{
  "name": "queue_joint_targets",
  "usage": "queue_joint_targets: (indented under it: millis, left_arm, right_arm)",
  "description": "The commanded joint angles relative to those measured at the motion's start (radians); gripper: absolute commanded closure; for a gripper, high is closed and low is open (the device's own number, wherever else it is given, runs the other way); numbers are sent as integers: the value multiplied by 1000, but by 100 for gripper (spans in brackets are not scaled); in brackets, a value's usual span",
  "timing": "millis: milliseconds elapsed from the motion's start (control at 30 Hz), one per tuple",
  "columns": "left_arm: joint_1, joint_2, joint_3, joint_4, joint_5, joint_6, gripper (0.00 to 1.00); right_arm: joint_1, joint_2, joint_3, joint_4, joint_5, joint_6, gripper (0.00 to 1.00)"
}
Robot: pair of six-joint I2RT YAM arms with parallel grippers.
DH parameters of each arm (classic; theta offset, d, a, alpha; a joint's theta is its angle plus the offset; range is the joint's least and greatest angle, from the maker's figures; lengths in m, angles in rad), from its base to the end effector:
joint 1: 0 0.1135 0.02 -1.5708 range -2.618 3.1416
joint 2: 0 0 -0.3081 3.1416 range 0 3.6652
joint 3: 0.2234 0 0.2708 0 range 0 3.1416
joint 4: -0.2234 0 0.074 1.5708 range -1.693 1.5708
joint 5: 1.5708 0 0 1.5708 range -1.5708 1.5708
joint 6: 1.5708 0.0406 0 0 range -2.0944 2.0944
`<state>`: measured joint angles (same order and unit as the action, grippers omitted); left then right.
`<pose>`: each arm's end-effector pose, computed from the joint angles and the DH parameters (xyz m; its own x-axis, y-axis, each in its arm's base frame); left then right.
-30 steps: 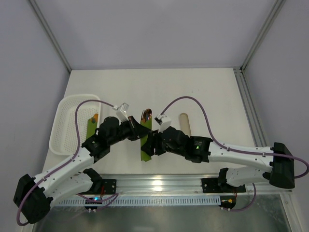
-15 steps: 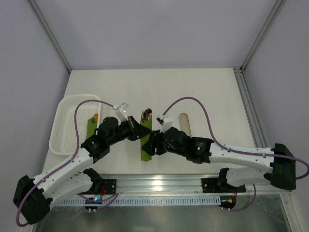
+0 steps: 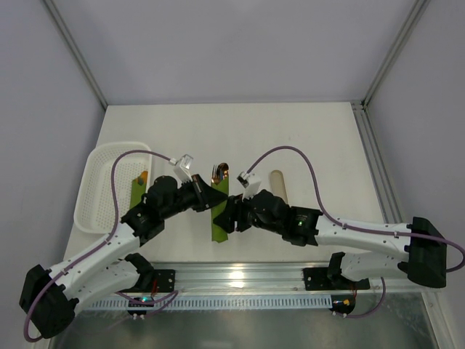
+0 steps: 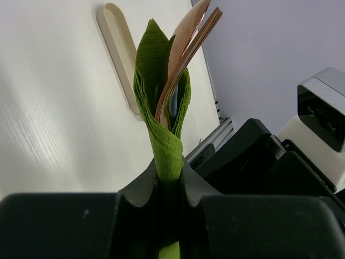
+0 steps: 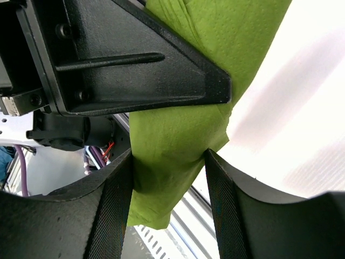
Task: Place the utensils on the paper napkin and roll it up
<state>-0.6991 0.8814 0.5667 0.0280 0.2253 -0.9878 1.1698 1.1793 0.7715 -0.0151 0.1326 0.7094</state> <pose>0.1493 -0.1373 0.2944 -0.7797 -0.4075 -0.4753 0.2549 0.4867 -0.8355 0.1114 0.2491 0.3017 -0.6853 0.0376 -0.7273 -0.5524 0.6239 0.5528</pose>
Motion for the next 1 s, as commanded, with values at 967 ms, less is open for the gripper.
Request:
queue_joint_targets:
  millis: [967]
  left_arm:
    - [-4,-12,-5,118,43,-45,100]
  right_arm:
    - [-96,-139,-247,418,-243,22,48]
